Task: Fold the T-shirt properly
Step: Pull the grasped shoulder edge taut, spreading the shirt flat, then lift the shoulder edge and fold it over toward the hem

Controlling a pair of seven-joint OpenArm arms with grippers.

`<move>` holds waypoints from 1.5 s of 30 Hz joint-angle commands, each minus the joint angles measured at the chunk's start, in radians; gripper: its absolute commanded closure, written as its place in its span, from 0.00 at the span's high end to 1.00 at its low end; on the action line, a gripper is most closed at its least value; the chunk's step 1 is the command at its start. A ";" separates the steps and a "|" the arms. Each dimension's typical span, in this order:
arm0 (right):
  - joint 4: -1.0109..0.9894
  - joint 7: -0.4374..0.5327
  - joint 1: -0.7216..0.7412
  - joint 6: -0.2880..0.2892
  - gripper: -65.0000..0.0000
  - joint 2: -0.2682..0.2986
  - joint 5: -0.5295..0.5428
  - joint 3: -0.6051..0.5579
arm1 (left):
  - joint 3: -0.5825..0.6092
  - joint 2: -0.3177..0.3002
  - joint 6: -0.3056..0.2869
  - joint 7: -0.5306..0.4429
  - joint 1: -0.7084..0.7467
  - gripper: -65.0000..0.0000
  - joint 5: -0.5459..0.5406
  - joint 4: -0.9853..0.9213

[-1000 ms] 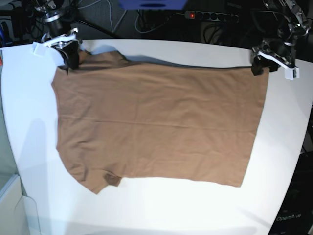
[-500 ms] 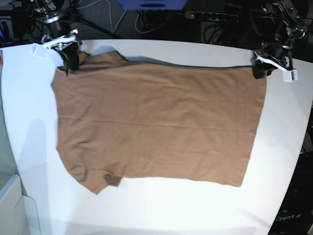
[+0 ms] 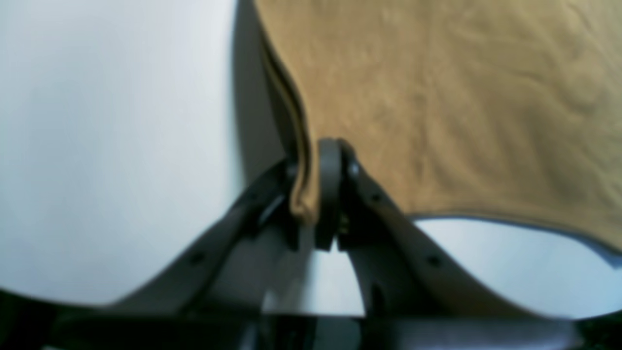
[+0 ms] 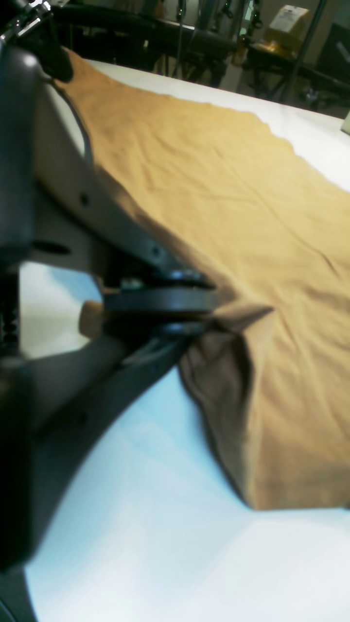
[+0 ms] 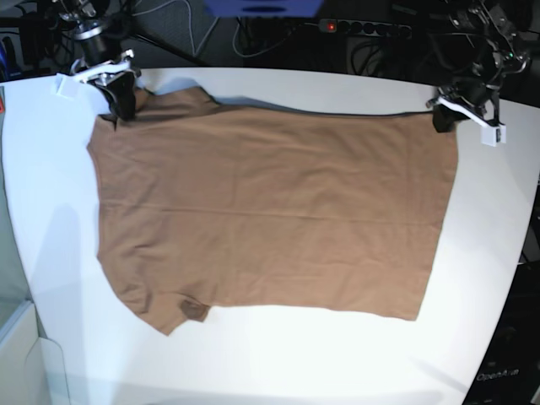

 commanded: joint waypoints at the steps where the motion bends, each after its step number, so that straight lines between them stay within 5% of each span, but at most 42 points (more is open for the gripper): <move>1: 0.014 0.021 -0.003 0.016 0.02 0.031 -0.003 0.011 | -0.004 0.007 -0.003 -0.012 0.000 0.06 -0.014 0.033; 12: 0.064 0.020 0.057 -0.093 0.02 0.100 -0.001 0.010 | -0.004 0.030 -0.003 0.141 -0.095 0.06 -0.012 0.156; 17: 0.106 -0.072 0.115 -0.145 0.02 0.118 -0.001 0.017 | -0.019 0.042 -0.003 0.201 -0.156 0.06 -0.004 0.168; 21: 0.103 -0.137 0.178 -0.234 0.02 0.117 -0.003 0.011 | -0.024 0.044 0.102 0.221 -0.204 0.06 -0.011 0.159; 33: 0.092 -0.385 0.430 -0.455 0.02 0.109 -0.003 0.017 | -0.015 0.044 0.278 0.221 -0.337 0.06 -0.006 0.156; 36: 0.051 -0.453 0.502 -0.567 0.02 0.107 -0.003 0.011 | -0.012 0.042 0.332 0.221 -0.365 0.06 -0.009 0.156; 45: -0.055 -0.598 0.645 -0.756 0.02 0.104 -0.055 0.010 | 0.081 0.033 0.467 0.209 -0.388 0.06 -0.004 0.159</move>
